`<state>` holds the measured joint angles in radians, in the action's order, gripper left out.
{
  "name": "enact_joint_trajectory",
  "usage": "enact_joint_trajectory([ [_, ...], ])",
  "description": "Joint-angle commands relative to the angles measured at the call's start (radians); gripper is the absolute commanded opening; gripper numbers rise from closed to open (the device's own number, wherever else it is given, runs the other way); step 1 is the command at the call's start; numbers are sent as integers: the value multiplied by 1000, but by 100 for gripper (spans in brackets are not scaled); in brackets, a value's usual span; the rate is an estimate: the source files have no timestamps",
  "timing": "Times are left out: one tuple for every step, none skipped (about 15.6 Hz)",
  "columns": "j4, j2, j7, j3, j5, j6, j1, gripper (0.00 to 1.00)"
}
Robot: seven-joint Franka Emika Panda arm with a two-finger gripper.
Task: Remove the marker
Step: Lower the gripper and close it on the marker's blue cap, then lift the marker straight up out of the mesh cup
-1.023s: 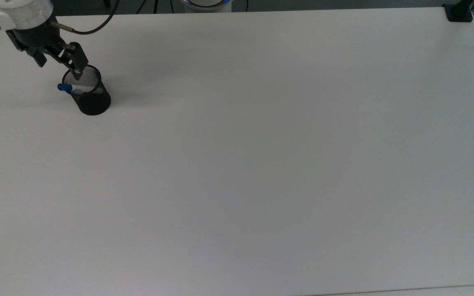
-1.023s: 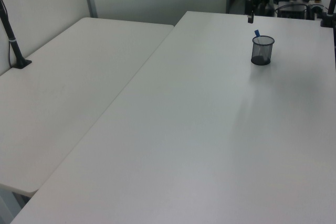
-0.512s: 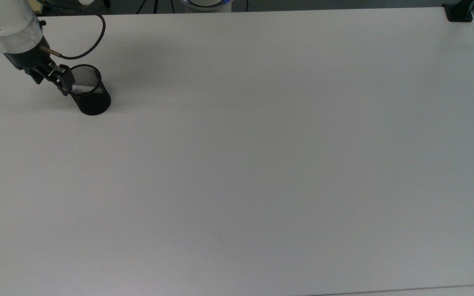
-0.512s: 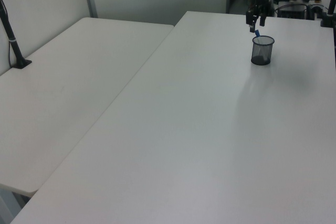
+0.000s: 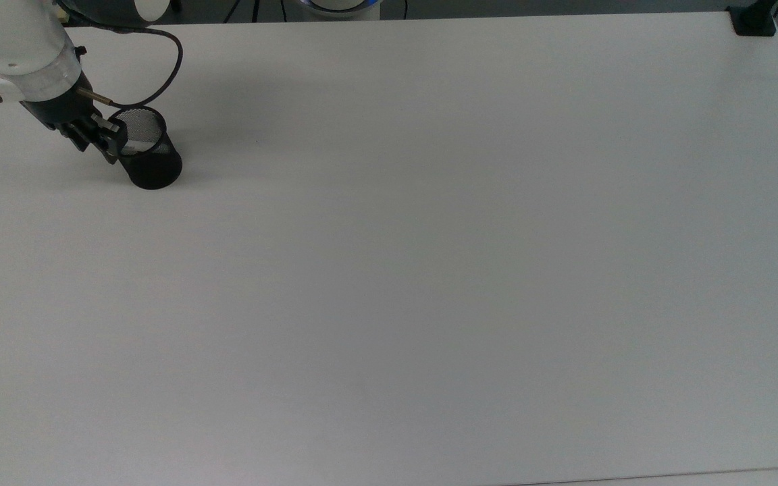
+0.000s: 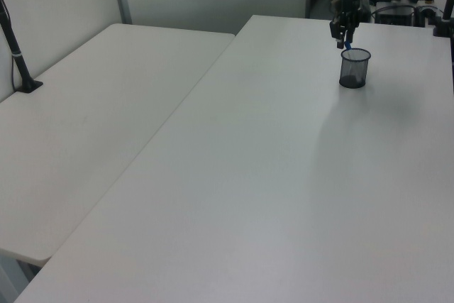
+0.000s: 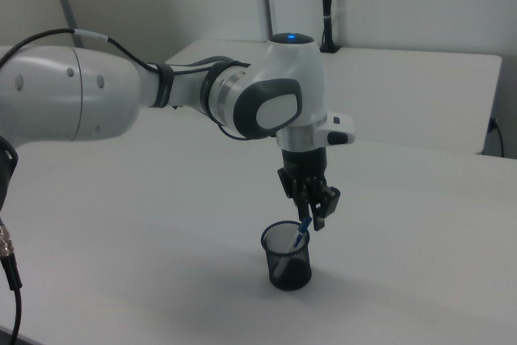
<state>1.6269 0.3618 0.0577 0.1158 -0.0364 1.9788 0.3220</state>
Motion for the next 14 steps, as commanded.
enact_joint_trajectory([
  [-2,-9,-9,-2,15,-3,-9,33],
  [-2,-11,-10,-2,15,-3,-11,30],
  [-2,-12,-9,-2,15,-5,-11,26],
  [-2,-14,-9,-2,16,-5,-11,23],
  [-2,-17,-9,-1,24,-6,-11,20],
  [-2,-18,-9,-1,30,-6,-11,18],
  [-1,-24,-7,-1,33,-8,-11,17],
  [-2,-27,-7,-2,36,-11,-11,16],
  [-2,-35,-6,-1,43,-17,-11,15],
  [-2,-40,-4,-2,49,-20,-11,14],
  [-2,-47,-2,-1,50,-20,-11,13],
  [-2,-52,-2,-2,50,-23,-11,13],
  [-4,-55,-4,-2,53,-27,-11,13],
  [-7,-69,-4,-2,65,-32,-11,13],
])
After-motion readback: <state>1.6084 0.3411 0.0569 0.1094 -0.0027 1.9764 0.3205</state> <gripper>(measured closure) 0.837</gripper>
